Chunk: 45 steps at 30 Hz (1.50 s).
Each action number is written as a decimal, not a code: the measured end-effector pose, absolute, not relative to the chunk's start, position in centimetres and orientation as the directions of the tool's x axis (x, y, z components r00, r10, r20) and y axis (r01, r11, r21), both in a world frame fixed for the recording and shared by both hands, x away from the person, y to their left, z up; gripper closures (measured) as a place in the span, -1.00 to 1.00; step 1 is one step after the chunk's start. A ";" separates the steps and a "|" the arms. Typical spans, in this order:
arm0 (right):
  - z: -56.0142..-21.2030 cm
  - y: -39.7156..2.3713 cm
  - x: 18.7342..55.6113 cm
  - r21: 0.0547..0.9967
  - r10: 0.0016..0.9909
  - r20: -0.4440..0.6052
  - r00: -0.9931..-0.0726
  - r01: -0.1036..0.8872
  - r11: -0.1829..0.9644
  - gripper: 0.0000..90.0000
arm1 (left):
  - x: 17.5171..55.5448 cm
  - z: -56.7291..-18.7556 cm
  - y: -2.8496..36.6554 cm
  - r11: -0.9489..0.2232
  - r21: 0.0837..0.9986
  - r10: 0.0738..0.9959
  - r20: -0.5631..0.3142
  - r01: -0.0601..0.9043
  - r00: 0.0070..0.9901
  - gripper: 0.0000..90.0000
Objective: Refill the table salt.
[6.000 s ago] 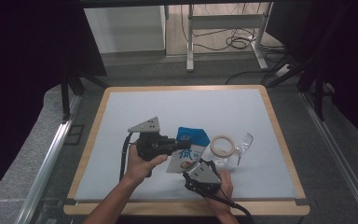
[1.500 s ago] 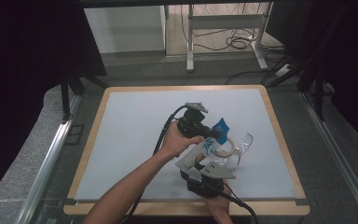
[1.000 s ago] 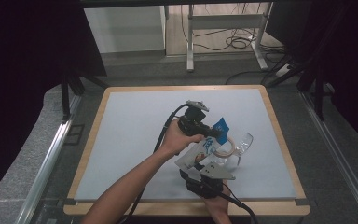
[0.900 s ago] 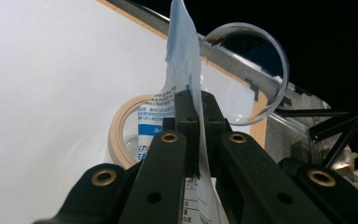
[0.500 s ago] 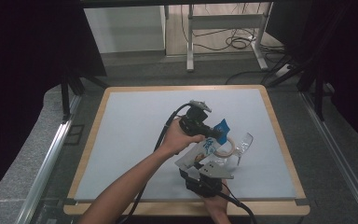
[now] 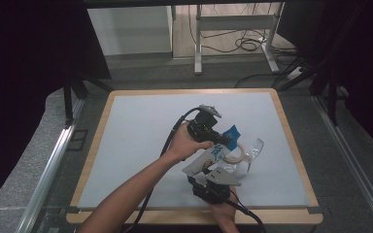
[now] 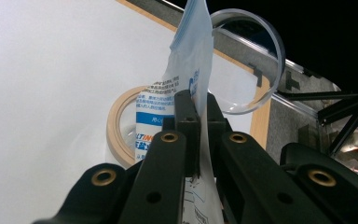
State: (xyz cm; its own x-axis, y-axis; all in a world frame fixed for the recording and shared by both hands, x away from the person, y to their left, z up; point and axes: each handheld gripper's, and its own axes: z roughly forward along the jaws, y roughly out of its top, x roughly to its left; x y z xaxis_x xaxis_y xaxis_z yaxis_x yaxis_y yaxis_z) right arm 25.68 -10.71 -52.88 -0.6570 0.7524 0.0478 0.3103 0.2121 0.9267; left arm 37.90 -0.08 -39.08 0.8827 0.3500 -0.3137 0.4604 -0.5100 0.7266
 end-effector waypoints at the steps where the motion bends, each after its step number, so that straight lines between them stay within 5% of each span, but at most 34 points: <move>1: -53.0 -10.6 25.7 0.926 0.757 0.047 -0.651 0.312 0.212 0.02 | 37.8 -39.1 -0.1 -0.512 0.725 0.348 -0.316 0.461 0.883 1.00; 34: -52.0 -9.9 24.6 0.935 0.760 -0.033 -0.649 0.248 0.252 0.04 | 38.6 -39.3 -0.2 -0.528 0.714 0.320 -0.334 0.460 0.887 1.00; 45: -52.2 -10.4 24.7 0.941 0.764 0.011 -0.645 0.266 0.211 0.05 | 38.8 -39.6 -0.6 -0.535 0.703 0.318 -0.348 0.469 0.882 1.00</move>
